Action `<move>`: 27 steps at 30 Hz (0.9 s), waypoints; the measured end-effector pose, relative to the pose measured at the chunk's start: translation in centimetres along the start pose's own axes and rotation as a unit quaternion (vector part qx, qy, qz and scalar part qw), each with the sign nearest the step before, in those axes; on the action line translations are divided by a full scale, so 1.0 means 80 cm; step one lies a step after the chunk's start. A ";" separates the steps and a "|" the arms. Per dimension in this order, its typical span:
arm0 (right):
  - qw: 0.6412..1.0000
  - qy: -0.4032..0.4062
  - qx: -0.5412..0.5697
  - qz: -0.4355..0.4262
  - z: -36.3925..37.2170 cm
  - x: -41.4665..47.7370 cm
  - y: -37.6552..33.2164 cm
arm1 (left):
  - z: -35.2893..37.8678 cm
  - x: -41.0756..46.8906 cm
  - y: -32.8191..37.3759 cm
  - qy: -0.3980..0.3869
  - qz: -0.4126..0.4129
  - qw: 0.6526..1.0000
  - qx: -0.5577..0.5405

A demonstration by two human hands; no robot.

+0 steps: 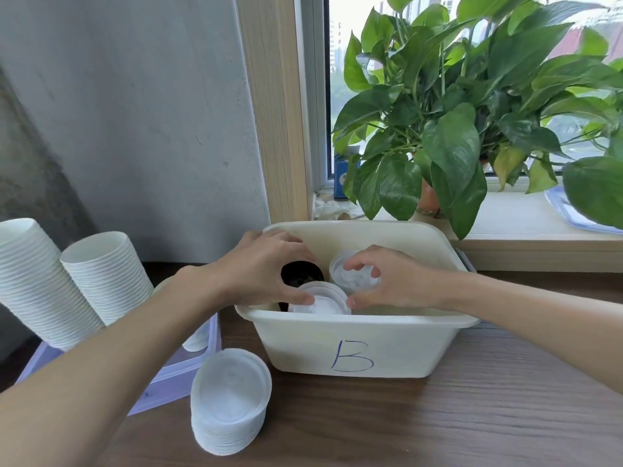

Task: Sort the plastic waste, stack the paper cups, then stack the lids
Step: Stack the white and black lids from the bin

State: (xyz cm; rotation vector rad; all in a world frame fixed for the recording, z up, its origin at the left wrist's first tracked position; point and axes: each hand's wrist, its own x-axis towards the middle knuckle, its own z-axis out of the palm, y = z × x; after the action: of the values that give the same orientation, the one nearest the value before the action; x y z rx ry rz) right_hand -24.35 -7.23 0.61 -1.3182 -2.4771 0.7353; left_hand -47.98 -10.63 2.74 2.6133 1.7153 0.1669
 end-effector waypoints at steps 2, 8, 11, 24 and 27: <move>1.000 -0.005 0.002 0.000 0.001 -0.001 0.000 | 0.001 -0.001 -0.002 0.004 0.003 1.000 -0.003; 0.999 0.031 0.002 -0.025 -0.008 -0.002 -0.014 | -0.006 -0.012 0.001 0.020 -0.013 0.996 -0.081; 0.998 0.050 0.028 -0.024 -0.012 -0.009 -0.028 | -0.014 -0.029 0.002 0.065 -0.019 0.990 -0.122; 0.982 0.092 0.079 -0.142 0.041 -0.086 -0.149 | -0.009 -0.193 -0.002 0.156 -0.049 0.968 -0.189; 0.982 0.081 0.093 -0.146 0.075 -0.096 -0.160 | 0.015 -0.225 -0.003 0.148 -0.063 0.967 -0.198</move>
State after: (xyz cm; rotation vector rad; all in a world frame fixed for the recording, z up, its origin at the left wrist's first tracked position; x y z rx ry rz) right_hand -31.61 -21.45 2.57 -0.8862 -2.3363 0.7330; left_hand -55.19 -26.92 0.05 2.2676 1.6997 0.8411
